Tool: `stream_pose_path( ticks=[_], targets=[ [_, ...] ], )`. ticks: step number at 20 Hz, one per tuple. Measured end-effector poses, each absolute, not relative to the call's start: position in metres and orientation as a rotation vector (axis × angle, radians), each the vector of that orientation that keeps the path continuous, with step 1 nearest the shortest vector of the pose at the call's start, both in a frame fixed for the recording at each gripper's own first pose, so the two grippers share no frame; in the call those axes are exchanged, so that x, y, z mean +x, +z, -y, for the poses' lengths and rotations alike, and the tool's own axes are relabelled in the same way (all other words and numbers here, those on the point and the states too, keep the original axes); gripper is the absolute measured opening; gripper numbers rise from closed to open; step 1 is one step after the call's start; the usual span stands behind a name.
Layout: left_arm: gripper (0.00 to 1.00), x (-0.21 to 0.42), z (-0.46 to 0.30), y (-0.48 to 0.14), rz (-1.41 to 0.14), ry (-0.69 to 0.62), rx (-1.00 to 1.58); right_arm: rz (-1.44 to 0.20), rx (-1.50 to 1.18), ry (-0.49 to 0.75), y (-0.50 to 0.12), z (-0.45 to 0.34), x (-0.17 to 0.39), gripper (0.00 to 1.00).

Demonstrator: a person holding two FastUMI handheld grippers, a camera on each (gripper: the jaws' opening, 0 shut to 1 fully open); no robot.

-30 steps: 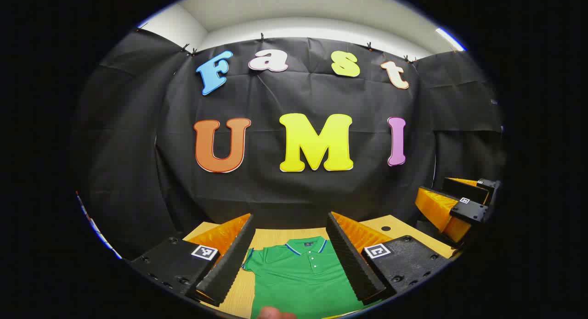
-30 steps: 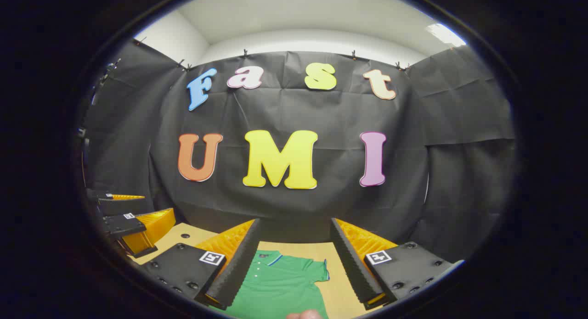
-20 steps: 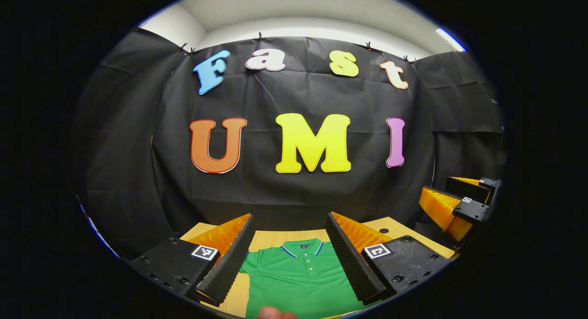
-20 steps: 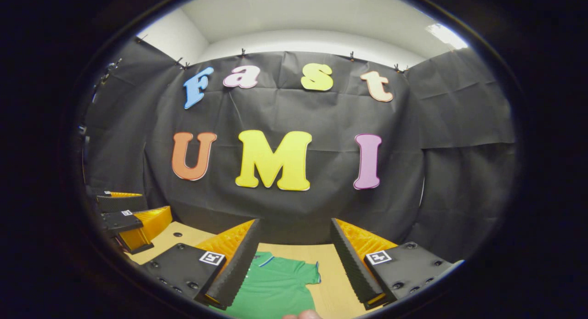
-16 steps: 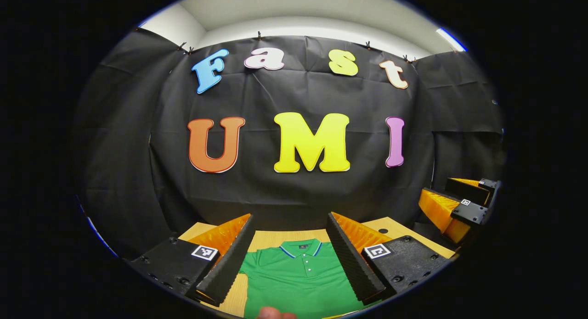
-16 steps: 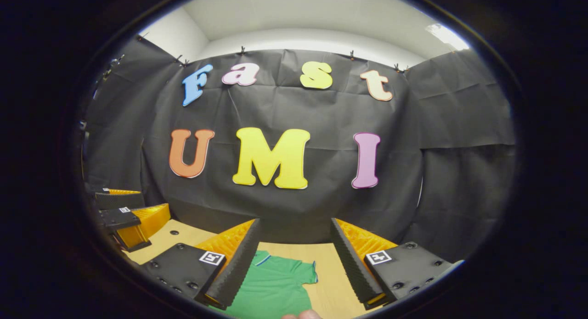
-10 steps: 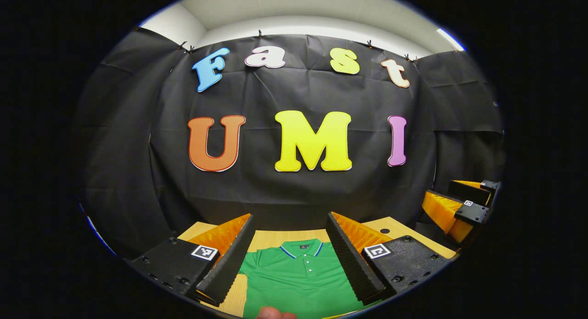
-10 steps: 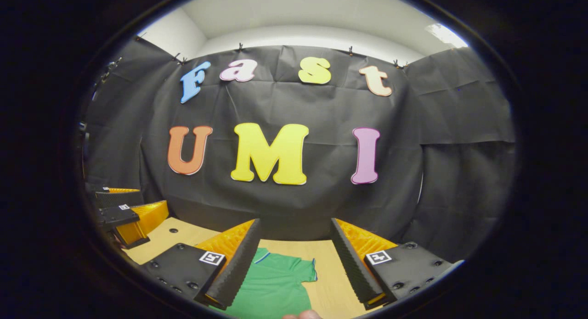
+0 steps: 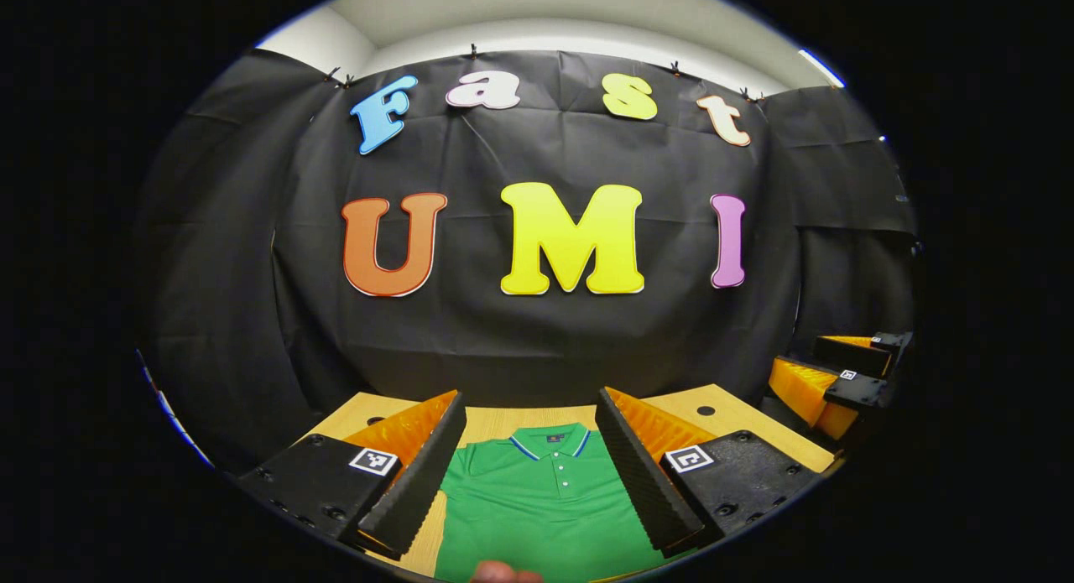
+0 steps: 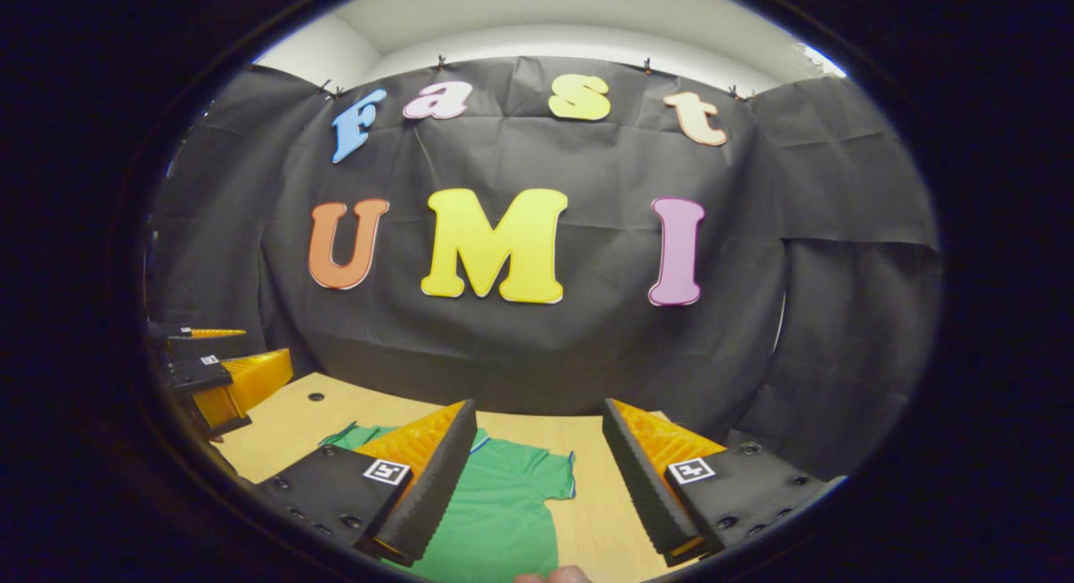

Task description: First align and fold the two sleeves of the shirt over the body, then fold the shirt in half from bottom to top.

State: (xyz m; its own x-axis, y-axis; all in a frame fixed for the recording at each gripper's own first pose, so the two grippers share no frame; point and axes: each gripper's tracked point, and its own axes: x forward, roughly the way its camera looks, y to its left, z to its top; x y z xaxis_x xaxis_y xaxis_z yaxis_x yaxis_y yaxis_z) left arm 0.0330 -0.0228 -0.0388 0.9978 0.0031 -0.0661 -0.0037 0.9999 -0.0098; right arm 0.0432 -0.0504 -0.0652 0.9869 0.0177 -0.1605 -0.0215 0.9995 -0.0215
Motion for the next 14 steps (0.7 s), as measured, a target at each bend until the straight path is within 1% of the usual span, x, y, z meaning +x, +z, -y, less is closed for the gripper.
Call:
stream_pose_path(
  ticks=[3,5,9,10,11,14],
  targets=[
    [1.0,0.039,0.03,-0.045,-0.08,0.0,-0.013,-0.215,-0.04,0.02,-0.092,0.068,0.066,0.95],
    [1.0,0.042,0.035,-0.048,-0.087,0.007,-0.018,-0.272,-0.03,0.03,-0.12,0.074,0.089,0.94],
    [1.0,0.053,0.04,-0.051,-0.095,0.024,-0.013,-0.376,-0.004,0.028,-0.174,0.088,0.137,0.95],
    [1.0,0.055,0.039,-0.053,-0.099,0.028,-0.013,-0.404,-0.003,0.028,-0.189,0.091,0.149,0.94],
    [1.0,0.058,0.036,-0.055,-0.107,0.036,-0.015,-0.436,-0.003,0.028,-0.203,0.095,0.16,0.95],
    [1.0,0.061,0.026,-0.061,-0.124,0.075,-0.02,-0.503,0.017,0.008,-0.239,0.112,0.188,0.95]
  ],
)
